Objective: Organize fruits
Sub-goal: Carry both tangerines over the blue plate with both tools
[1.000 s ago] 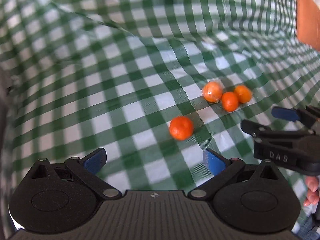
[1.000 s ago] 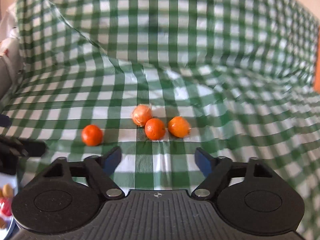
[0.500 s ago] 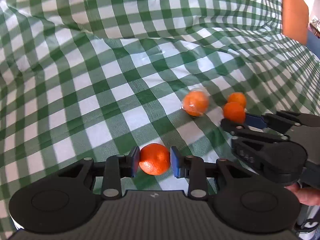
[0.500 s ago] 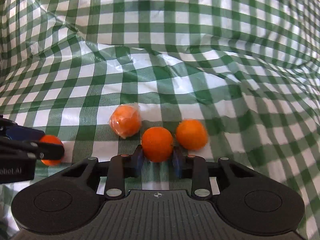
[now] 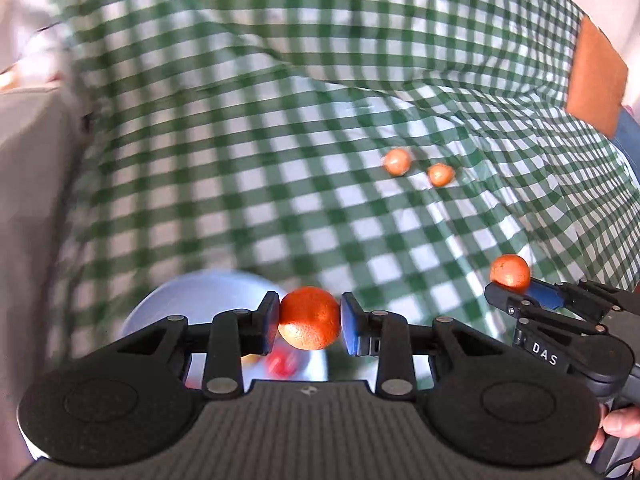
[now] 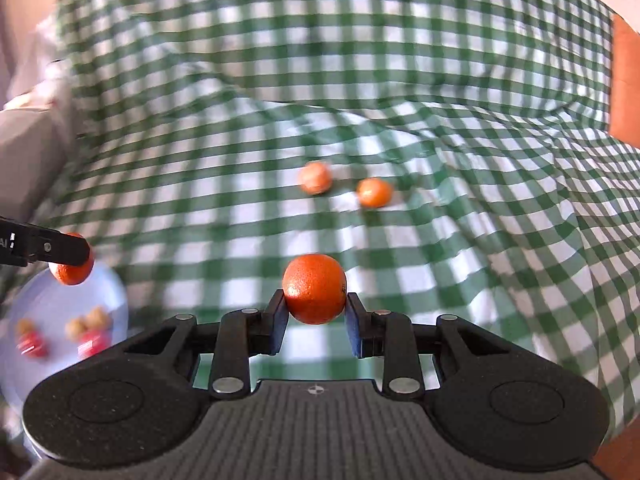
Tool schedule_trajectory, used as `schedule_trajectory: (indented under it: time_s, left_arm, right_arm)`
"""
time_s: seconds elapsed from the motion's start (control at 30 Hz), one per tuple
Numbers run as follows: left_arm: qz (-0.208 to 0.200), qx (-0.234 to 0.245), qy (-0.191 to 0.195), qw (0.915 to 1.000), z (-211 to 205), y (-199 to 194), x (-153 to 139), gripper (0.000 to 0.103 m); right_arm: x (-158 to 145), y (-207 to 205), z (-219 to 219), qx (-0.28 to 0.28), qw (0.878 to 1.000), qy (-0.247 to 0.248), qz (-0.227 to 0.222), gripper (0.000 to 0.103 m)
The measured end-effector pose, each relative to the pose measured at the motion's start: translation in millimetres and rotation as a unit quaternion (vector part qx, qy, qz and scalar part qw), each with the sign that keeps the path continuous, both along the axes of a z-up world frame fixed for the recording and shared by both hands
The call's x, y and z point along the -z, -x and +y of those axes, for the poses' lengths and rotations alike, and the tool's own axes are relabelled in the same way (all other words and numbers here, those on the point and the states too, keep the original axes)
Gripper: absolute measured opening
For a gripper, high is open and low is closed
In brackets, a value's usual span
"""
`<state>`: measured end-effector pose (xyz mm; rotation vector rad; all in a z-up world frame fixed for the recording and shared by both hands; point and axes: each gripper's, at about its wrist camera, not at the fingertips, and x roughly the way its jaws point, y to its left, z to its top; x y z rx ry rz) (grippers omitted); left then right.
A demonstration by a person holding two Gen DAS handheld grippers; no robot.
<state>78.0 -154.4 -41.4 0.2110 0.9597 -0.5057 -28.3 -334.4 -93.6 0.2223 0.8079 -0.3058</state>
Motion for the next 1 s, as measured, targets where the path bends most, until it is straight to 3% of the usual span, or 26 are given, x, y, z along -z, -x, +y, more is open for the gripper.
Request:
schedule_trajectory:
  time_s: [0.27,0.43,0.63,1.0]
  left_arm:
    - [-0.008,-0.072,0.002,0.9973,99,53,-24,0.036]
    - [-0.014,-0.1,0.014,0.9948,138,73,-31,0.036]
    - [-0.018,-0.108,0.029,0.9935,151,80,-36,0.036]
    - [-0.028,-0.102,0.042,0.9935,150,88,-41,0.036]
  right_arm:
    - [-43,30,97,-0.096,0.995,-0.021,-0.034,0.032]
    - [-59,43,141,-0.14,0.989,-0.027,-0.045,0.032]
    - [-70,55,163,-0.154,0.987,-0.013,-0.05,0.032]
    - [-76,66,165,-0.151,0.987,-0.004,-0.06,0.032]
